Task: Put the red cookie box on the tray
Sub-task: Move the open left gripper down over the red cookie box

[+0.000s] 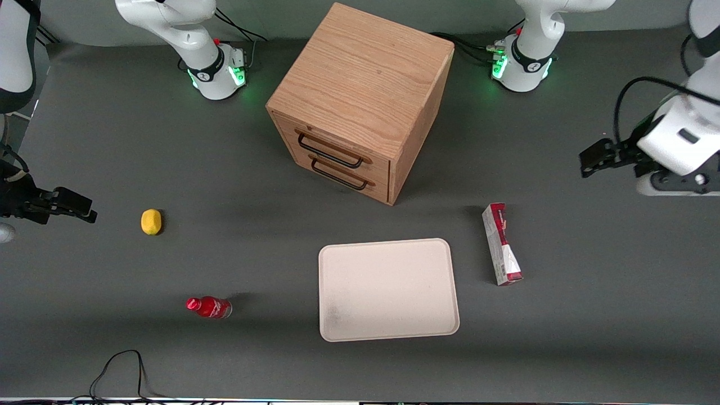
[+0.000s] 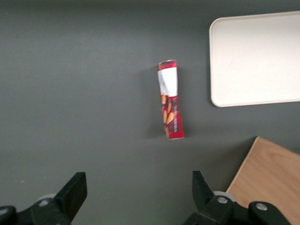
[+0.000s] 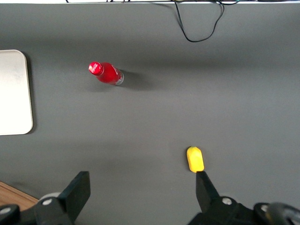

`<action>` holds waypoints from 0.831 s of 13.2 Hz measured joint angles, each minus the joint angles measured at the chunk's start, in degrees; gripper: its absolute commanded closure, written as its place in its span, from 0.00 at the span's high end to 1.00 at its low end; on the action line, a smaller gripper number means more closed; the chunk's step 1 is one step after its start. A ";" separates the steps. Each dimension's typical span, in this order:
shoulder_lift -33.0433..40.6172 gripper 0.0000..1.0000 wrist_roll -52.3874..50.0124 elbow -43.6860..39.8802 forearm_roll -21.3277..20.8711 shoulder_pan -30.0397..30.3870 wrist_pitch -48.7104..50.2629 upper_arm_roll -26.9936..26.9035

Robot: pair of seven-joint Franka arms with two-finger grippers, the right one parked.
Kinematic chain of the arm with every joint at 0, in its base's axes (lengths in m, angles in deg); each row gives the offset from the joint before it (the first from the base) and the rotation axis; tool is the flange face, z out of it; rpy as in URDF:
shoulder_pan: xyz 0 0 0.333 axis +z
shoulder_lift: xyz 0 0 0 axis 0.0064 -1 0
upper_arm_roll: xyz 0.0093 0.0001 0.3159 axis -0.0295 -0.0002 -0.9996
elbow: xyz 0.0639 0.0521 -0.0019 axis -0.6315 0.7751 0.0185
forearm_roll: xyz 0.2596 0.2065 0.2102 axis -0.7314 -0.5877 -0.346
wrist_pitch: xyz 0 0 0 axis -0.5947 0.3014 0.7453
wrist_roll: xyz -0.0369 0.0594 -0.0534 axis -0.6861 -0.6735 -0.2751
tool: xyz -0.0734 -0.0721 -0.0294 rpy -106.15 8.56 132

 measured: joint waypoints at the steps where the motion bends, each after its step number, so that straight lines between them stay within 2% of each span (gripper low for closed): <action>1: -1.64 1.00 -2.54 -1.52 -0.01 -1.35 -0.23 0.16; 5: -8.75 1.00 -9.59 -9.08 -0.28 -6.02 -0.52 0.33; 11: -11.31 1.00 -9.72 -10.57 -1.20 -5.74 -0.76 -0.39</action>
